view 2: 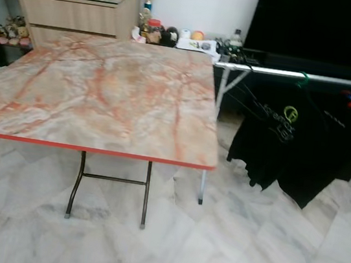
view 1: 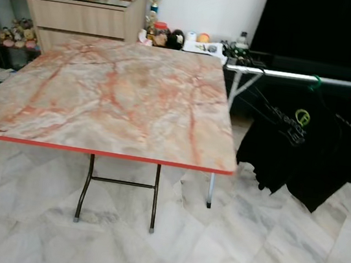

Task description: Hang hanger

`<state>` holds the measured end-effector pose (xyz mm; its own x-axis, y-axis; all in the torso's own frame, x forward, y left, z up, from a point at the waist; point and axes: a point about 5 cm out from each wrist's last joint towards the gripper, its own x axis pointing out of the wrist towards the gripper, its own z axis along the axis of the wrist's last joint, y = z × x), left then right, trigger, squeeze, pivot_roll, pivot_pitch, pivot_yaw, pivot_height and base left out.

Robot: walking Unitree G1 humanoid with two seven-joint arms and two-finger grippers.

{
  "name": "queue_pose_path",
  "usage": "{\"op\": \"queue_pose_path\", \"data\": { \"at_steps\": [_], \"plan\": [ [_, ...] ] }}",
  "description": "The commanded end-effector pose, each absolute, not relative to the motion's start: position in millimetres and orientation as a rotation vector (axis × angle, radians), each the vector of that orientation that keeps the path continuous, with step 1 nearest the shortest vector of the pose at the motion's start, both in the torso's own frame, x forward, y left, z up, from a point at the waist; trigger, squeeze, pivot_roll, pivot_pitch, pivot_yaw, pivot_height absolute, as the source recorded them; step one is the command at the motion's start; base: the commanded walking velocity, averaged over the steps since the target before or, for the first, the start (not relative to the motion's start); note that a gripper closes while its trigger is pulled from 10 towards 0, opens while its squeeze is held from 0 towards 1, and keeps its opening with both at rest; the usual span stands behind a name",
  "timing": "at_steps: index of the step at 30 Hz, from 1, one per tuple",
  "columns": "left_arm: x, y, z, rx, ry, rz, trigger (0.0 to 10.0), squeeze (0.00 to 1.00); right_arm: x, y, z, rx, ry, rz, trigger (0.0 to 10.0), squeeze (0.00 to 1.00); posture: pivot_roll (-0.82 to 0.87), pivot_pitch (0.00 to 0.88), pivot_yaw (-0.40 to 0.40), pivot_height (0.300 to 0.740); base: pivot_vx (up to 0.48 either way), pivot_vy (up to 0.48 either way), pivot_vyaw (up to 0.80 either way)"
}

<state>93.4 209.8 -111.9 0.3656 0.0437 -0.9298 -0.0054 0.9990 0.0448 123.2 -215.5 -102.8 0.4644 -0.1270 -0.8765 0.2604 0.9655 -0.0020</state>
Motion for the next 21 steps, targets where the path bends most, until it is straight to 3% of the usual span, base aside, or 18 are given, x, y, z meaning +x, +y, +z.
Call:
{"op": "queue_pose_path", "data": {
  "at_steps": [1,21],
  "plan": [
    [121.5,243.0,-96.8,0.095,1.113,0.060,10.0,0.00,165.2,-211.6,-87.1,0.161,0.932,-0.138,10.0,0.00,0.20,0.000,0.023,0.740,0.000,-0.322,0.00],
    [122.7,242.8,-96.4,0.096,1.111,0.059,10.0,0.00,166.2,-211.4,-86.7,0.162,0.931,-0.139,10.0,0.00,0.19,0.000,0.030,0.740,0.000,-0.321,0.00]
  ]
}}
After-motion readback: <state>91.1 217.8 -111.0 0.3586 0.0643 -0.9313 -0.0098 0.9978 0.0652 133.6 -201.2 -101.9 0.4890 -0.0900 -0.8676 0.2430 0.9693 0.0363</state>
